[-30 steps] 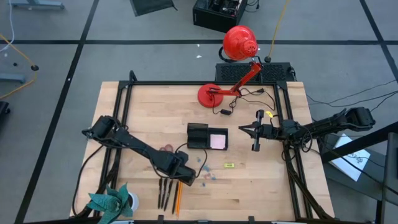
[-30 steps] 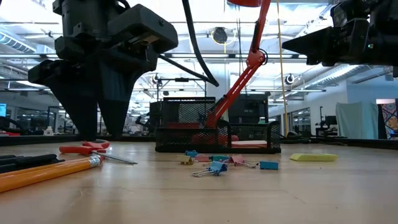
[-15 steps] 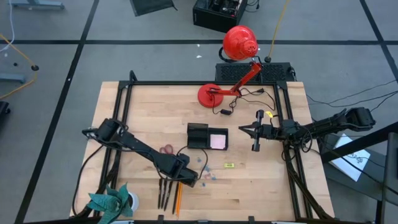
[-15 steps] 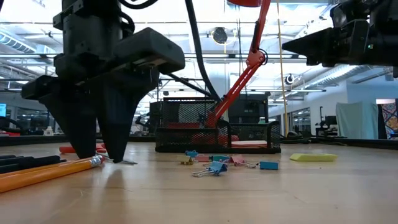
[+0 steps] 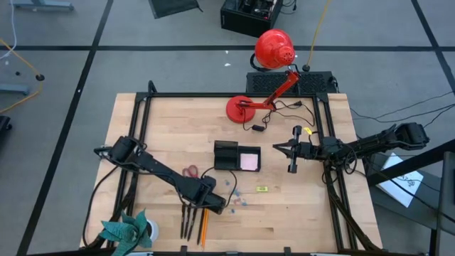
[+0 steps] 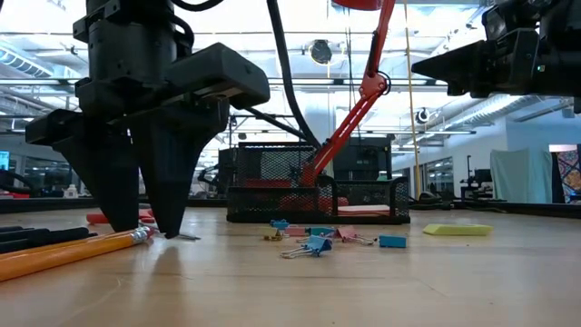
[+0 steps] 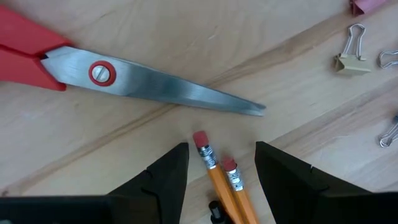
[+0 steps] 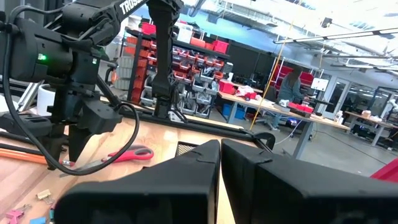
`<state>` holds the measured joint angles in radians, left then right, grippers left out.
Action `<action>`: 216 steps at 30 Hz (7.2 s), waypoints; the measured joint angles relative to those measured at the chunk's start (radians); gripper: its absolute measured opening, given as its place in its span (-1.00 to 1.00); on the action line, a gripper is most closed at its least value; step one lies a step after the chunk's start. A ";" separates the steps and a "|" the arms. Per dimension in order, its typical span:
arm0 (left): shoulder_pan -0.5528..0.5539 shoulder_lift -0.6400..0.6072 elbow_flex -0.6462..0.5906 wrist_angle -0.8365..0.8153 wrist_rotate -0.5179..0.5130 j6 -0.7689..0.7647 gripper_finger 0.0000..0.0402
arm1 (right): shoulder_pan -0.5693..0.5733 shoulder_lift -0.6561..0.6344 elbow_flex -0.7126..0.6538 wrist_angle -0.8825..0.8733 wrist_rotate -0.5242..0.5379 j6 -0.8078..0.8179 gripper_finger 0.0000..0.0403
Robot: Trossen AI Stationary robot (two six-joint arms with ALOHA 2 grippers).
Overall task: Pick and place office supplies into organizer
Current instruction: Put the left pencil into the mesh desk organizer
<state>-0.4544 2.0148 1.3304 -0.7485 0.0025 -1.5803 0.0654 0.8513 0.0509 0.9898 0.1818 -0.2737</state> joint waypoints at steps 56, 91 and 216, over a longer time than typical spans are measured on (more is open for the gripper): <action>0.020 0.058 0.054 -0.030 -0.068 0.236 -0.95 | 0.000 0.000 0.000 0.000 0.000 -0.003 -0.96; 0.128 0.067 0.479 -0.011 -0.221 1.128 -0.83 | 0.000 0.000 0.000 0.000 0.000 -0.002 -0.96; 0.602 -0.504 -0.542 1.150 0.150 1.701 -0.87 | 0.000 0.000 0.000 -0.048 0.001 0.044 -0.96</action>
<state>0.1477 1.5105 0.7883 0.4020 0.1521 0.1206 0.0651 0.8509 0.0509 0.9415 0.1825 -0.2294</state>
